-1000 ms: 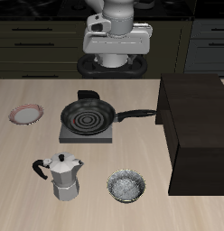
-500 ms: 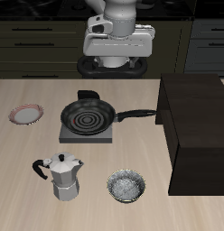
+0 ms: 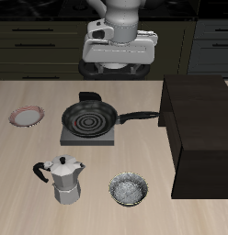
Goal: Place the bowl on the plate
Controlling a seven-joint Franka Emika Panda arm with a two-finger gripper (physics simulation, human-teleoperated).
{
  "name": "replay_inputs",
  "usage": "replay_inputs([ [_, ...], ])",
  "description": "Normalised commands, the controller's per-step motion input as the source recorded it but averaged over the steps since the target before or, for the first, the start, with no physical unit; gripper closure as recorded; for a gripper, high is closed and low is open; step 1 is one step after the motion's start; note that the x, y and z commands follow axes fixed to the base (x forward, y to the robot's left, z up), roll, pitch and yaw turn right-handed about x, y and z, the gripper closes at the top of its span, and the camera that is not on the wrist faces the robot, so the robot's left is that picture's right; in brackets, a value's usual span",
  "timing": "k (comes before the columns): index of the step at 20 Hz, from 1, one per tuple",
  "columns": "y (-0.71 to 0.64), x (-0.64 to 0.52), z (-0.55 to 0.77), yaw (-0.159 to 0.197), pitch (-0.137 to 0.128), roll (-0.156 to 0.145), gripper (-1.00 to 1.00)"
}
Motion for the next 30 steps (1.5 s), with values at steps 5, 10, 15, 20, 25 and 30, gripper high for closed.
replay_inputs([
  [5,-0.03,0.29,-0.02,0.000,-0.007,-0.018,-1.00],
  [10,0.09,0.21,0.02,0.026,-0.012,0.009,-1.00],
  [15,0.10,0.19,-0.01,-0.002,0.006,0.014,-1.00],
  [20,0.12,0.11,0.00,-0.015,-0.006,0.020,-1.00],
  [25,0.10,0.10,0.05,0.015,-0.032,0.014,-1.00],
  [30,-0.08,0.16,0.20,-0.015,-0.050,-0.023,-1.00],
])
